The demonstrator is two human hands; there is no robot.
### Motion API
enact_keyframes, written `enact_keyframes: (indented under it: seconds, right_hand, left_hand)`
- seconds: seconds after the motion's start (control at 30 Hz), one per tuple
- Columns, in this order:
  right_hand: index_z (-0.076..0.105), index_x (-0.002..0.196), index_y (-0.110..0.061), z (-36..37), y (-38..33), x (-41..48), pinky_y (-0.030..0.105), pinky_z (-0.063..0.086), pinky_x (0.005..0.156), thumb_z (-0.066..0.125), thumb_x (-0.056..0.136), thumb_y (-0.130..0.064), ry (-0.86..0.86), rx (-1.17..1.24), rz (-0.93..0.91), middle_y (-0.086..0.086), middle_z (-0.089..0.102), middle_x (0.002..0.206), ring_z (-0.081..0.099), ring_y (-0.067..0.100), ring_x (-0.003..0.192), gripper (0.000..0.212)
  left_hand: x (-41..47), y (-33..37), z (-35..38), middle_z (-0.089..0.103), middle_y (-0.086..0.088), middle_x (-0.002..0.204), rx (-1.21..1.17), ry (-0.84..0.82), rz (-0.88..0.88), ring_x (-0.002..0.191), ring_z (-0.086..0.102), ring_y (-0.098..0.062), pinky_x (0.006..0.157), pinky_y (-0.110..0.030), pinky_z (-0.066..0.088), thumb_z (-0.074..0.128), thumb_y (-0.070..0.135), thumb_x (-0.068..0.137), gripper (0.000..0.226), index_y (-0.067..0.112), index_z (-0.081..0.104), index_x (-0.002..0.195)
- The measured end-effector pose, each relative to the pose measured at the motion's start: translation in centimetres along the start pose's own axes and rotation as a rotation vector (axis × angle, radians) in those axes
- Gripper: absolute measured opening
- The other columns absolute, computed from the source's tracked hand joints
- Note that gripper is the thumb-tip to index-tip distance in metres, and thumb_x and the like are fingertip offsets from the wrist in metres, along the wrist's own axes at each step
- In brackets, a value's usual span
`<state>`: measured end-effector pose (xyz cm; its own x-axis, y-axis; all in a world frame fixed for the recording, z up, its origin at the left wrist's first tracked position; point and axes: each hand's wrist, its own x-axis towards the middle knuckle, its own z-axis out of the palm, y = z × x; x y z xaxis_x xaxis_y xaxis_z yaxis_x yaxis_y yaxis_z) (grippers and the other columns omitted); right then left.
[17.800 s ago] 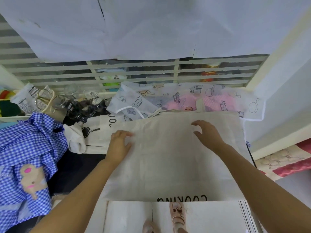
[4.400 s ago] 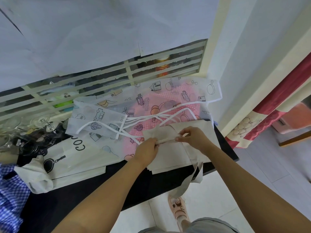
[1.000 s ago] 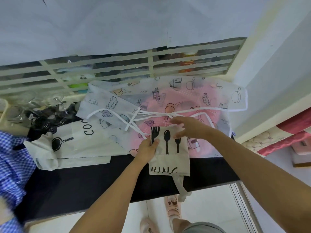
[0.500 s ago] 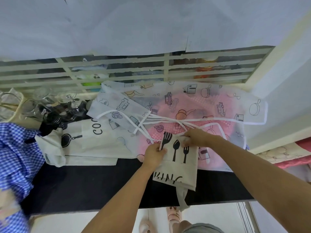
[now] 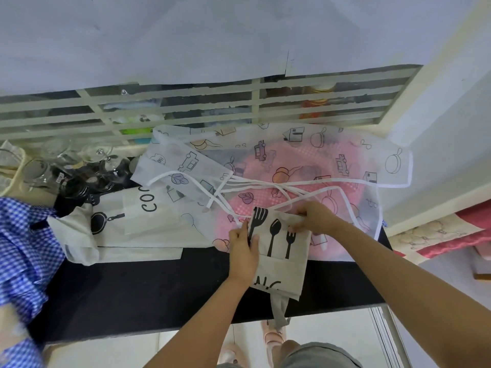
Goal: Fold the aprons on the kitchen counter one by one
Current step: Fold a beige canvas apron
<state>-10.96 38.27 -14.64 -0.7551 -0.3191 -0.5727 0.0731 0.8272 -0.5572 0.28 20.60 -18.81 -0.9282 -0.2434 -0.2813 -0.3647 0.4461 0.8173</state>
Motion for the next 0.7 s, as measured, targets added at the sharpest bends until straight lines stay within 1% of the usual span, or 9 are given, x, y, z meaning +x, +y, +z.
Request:
enact_keyframes:
  seconds: [0.1, 0.17, 0.2, 0.3, 0.4, 0.5, 0.57, 0.63, 0.7]
  right_hand:
    - [0.065, 0.093, -0.014, -0.6, -0.1, -1.7, 0.029, 0.050, 0.065, 0.070, 0.084, -0.025, -0.009, 0.238, 0.027, 0.006, 0.065, 0.091, 0.059, 0.019, 0.079, 0.016]
    - [0.059, 0.090, -0.006, -0.9, -0.1, -3.0, 0.032, 0.047, 0.065, 0.074, 0.080, -0.025, -0.057, 0.473, -0.006, 0.009, 0.066, 0.085, 0.063, 0.026, 0.080, 0.026]
    - [0.057, 0.091, -0.005, -1.1, -0.3, -3.6, 0.035, 0.047, 0.069, 0.078, 0.076, -0.025, -0.098, 0.572, -0.025, 0.010, 0.067, 0.086, 0.064, 0.029, 0.082, 0.032]
    - [0.056, 0.099, -0.004, -2.0, -0.8, -5.3, 0.040, 0.053, 0.080, 0.088, 0.057, -0.029, -0.242, 0.751, -0.086, 0.018, 0.066, 0.099, 0.065, 0.032, 0.089, 0.059]
    - [0.056, 0.108, 0.001, -2.9, -1.6, -6.9, 0.037, 0.058, 0.071, 0.094, 0.047, -0.030, -0.347, 0.893, -0.151, 0.018, 0.067, 0.102, 0.068, 0.029, 0.088, 0.079]
    - [0.067, 0.104, -0.006, -3.8, -2.6, -8.5, 0.036, 0.058, 0.067, 0.092, 0.051, -0.030, -0.407, 0.989, -0.228, 0.016, 0.071, 0.099, 0.070, 0.029, 0.086, 0.063]
    - [0.064, 0.114, -0.005, -4.1, -2.9, -9.0, 0.037, 0.058, 0.069, 0.090, 0.055, -0.027, -0.399, 1.031, -0.249, 0.019, 0.069, 0.104, 0.069, 0.030, 0.088, 0.068]
    - [0.054, 0.125, -0.001, -4.4, -3.1, -9.1, 0.041, 0.058, 0.070, 0.088, 0.058, -0.025, -0.356, 1.059, -0.224, 0.023, 0.066, 0.109, 0.068, 0.033, 0.091, 0.079]
    - [0.052, 0.122, -0.001, -4.5, -3.2, -9.2, 0.042, 0.058, 0.071, 0.085, 0.062, -0.024, -0.264, 1.038, -0.189, 0.023, 0.065, 0.107, 0.067, 0.033, 0.089, 0.072]
  left_hand:
    - [0.7, 0.2, -0.7, 0.047, -0.012, 0.107, -0.009, -0.055, -0.013, 0.088, 0.044, -0.002, 0.094, -0.021, 0.040, 0.051, 0.032, 0.097, 0.039, 0.021, 0.052, 0.135]
    - [1.1, 0.0, -1.6, 0.056, -0.014, 0.096, -0.063, -0.097, -0.005, 0.087, 0.057, -0.017, 0.093, -0.042, 0.049, 0.058, 0.057, 0.086, 0.046, 0.022, 0.066, 0.114]
    - [1.1, 0.4, -2.3, 0.060, -0.012, 0.093, -0.086, -0.126, 0.013, 0.085, 0.061, -0.024, 0.089, -0.046, 0.051, 0.061, 0.059, 0.083, 0.045, 0.021, 0.069, 0.106]
    - [0.3, 2.2, -4.2, 0.061, -0.003, 0.104, -0.063, -0.216, 0.053, 0.093, 0.060, -0.012, 0.090, -0.034, 0.052, 0.067, 0.046, 0.084, 0.031, 0.021, 0.069, 0.104]
    - [-0.1, 3.6, -5.6, 0.052, -0.004, 0.107, 0.063, -0.182, 0.115, 0.100, 0.049, -0.012, 0.092, -0.028, 0.041, 0.065, 0.056, 0.080, 0.045, 0.018, 0.069, 0.104]
    - [-1.1, 5.4, -7.2, 0.067, 0.000, 0.114, -0.228, -0.427, 0.042, 0.101, 0.062, -0.007, 0.094, -0.026, 0.048, 0.062, 0.047, 0.088, 0.042, 0.013, 0.067, 0.112]
    - [-2.1, 6.4, -7.7, 0.069, 0.000, 0.116, -0.440, -0.593, -0.093, 0.106, 0.065, -0.014, 0.098, -0.030, 0.049, 0.056, 0.037, 0.093, 0.037, 0.013, 0.062, 0.120]
    - [-2.5, 6.8, -7.6, 0.069, -0.002, 0.117, -0.555, -0.673, -0.150, 0.111, 0.064, -0.019, 0.099, -0.039, 0.048, 0.056, 0.033, 0.092, 0.035, 0.013, 0.060, 0.120]
    - [-2.8, 7.0, -7.3, 0.068, -0.004, 0.118, -0.578, -0.678, -0.159, 0.112, 0.064, -0.022, 0.100, -0.044, 0.047, 0.060, 0.033, 0.089, 0.037, 0.014, 0.059, 0.122]
